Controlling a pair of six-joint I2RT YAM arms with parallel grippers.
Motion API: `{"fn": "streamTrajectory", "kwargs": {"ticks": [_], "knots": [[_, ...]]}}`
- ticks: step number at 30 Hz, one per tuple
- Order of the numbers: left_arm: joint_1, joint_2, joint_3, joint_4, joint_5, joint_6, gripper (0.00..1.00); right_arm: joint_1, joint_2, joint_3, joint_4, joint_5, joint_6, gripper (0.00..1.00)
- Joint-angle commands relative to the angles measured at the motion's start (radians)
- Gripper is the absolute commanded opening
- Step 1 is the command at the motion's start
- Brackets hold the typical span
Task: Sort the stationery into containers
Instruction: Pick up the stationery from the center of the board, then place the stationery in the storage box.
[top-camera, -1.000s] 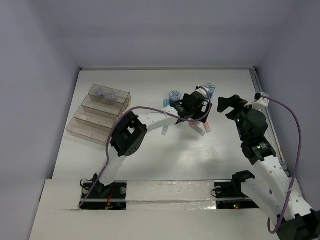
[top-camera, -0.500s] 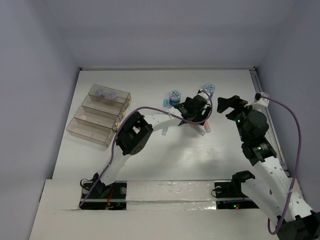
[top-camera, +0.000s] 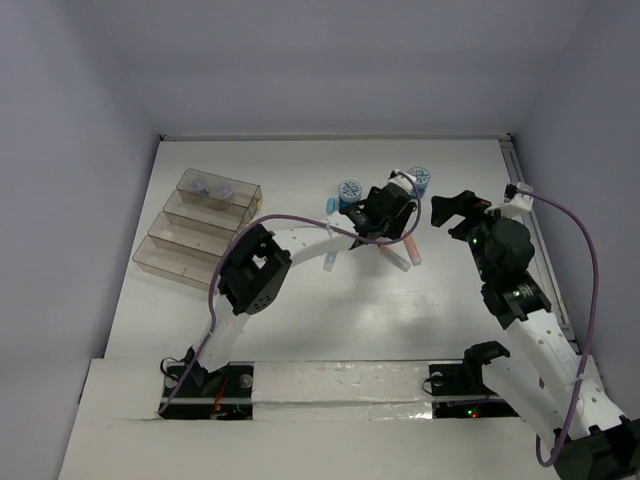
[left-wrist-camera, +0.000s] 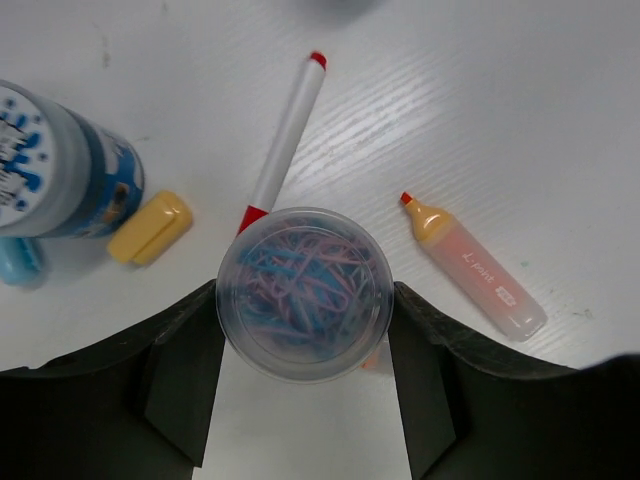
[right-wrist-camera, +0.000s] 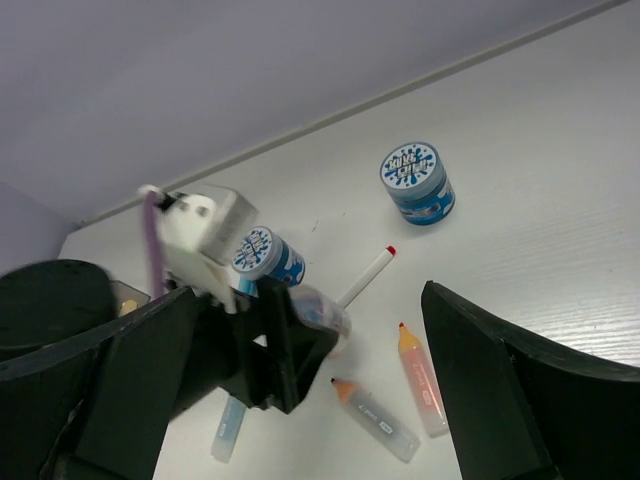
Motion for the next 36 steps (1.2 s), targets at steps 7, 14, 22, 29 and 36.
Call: {"fn": "streamTrajectory", "kwargs": {"ticks": [7, 14, 22, 29, 36], "knots": [[0.040, -0.388, -0.108, 0.027, -0.144, 0.003, 0.41, 0.006, -0.009, -0.002, 0.042, -0.030, -0.008, 0.99], [0.357, -0.654, -0.324, -0.005, -0.081, -0.080, 0.41, 0.006, 0.017, 0.001, 0.052, -0.070, -0.006, 0.99], [0.707, -0.671, -0.436, 0.007, 0.032, -0.060, 0.42, 0.006, 0.054, 0.002, 0.062, -0.109, -0.005, 0.99], [0.759, -0.532, -0.390, 0.041, 0.094, -0.058, 0.42, 0.006, 0.076, 0.004, 0.068, -0.130, -0.005, 0.99], [0.759, -0.436, -0.339, 0.044, 0.079, -0.055, 0.43, 0.006, 0.082, 0.007, 0.065, -0.139, -0.006, 0.99]]}}
